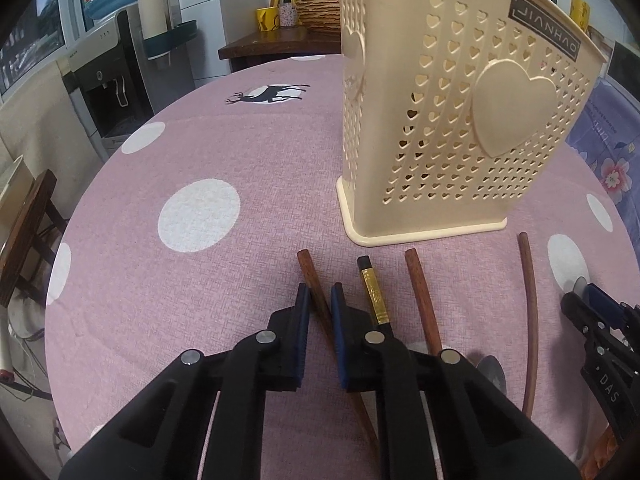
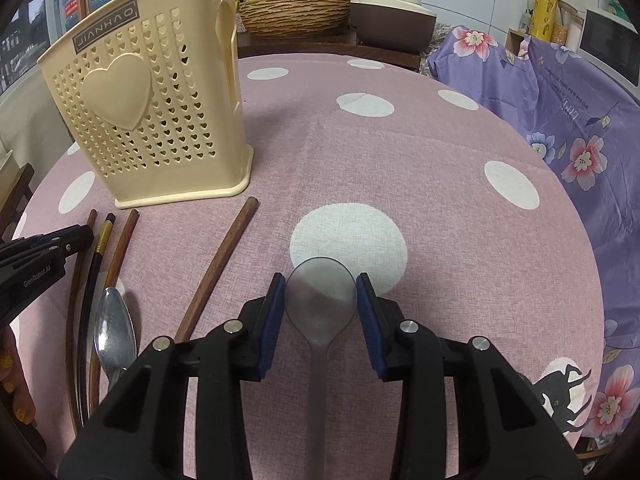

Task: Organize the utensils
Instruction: 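Close the left tool on a brown chopstick while the right tool lifts the clear spoon, then carry the brown chopstick with the left tool while the right tool carries the spoon to the holder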

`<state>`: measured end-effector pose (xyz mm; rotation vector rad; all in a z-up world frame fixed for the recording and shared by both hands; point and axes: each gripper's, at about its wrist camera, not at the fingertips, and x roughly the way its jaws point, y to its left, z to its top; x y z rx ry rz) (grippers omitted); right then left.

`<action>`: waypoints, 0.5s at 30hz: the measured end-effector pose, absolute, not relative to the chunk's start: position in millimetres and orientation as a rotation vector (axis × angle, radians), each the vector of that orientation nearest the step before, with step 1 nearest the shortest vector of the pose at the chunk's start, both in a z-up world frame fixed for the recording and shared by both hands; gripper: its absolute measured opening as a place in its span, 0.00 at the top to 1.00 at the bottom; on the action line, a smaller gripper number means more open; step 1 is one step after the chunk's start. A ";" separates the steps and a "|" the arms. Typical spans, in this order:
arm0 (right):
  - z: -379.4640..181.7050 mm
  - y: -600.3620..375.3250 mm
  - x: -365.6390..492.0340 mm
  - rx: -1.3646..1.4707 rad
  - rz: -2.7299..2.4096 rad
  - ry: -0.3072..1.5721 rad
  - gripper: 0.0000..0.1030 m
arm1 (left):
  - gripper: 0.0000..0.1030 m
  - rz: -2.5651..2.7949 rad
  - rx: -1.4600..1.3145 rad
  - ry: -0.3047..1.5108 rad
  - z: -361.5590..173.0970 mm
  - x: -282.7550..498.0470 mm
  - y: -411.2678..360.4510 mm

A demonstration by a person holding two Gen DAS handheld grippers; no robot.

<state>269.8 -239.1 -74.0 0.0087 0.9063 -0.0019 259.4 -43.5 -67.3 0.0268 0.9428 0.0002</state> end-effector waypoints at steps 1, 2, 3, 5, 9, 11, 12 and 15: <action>-74.0 -239.2 269.9 0.010 -0.001 0.906 0.64 | 0.89 0.000 0.025 0.943 -67.5 260.3 -43.8; -73.8 -238.7 269.9 0.009 0.000 0.906 0.64 | 0.89 0.001 0.023 0.942 -67.4 260.2 -43.5; -73.8 -238.8 269.9 0.010 0.002 0.906 0.64 | 0.89 0.001 0.020 0.942 -67.4 260.3 -43.4; -73.6 -239.3 269.6 0.015 0.010 0.905 0.64 | 0.90 -0.003 0.015 0.941 -67.1 260.2 -43.3; -69.8 -240.3 265.8 0.034 0.040 0.883 0.64 | 0.92 -0.023 -0.015 0.941 -65.1 261.1 -40.5; -64.5 -242.1 262.3 0.052 0.064 0.863 0.64 | 0.92 -0.029 -0.024 0.922 -60.3 259.0 -38.3; -61.6 -242.4 260.6 0.056 0.070 0.853 0.64 | 0.92 -0.033 -0.026 0.906 -55.8 256.5 -37.1; -48.5 -245.1 253.4 0.072 0.093 0.816 0.64 | 0.92 -0.052 -0.040 0.856 -38.5 247.3 -31.5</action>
